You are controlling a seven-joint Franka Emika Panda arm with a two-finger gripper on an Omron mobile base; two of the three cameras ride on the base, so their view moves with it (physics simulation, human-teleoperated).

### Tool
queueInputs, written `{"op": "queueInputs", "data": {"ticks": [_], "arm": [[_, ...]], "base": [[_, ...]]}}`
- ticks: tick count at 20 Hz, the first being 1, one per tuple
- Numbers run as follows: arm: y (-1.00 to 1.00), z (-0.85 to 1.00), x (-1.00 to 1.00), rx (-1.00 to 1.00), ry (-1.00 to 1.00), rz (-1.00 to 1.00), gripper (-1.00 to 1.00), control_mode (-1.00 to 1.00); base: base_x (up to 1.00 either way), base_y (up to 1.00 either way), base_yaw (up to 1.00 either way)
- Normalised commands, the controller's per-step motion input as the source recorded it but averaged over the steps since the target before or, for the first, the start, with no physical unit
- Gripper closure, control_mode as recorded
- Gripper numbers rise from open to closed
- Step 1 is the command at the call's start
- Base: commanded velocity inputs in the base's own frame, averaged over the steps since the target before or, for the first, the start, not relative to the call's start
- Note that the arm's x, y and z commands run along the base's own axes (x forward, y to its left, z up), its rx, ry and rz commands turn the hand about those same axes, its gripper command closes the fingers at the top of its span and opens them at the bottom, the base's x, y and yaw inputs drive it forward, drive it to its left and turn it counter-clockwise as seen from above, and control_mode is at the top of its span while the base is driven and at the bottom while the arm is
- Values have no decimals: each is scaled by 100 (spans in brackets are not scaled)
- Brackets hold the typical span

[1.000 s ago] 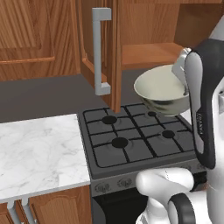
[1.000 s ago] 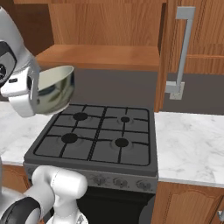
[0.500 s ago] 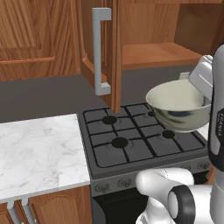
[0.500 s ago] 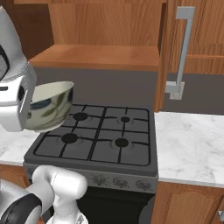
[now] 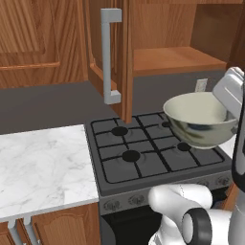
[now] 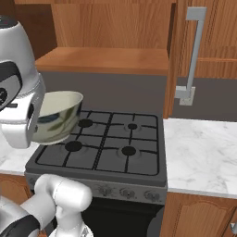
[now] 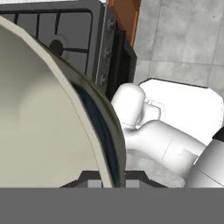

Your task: Pick up the bowls from the cabinet and place each bowl in front of a stool on the dining counter.

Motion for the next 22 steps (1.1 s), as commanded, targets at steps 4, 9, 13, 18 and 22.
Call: {"op": "queueInputs", "data": {"ticks": [4,9,13,18,22], "arm": [[0,0,0,1,0,-3,100,100],[0,0,0,0,0,0,100,100],[0,0,0,0,0,0,100,100],[0,0,0,0,0,0,100,100],[0,0,0,0,0,0,100,100]], "base": [[-7,0,-2],[-93,-31,-30],[-100,-28,-53],[-78,-1,-82],[-11,0,-100]]}}
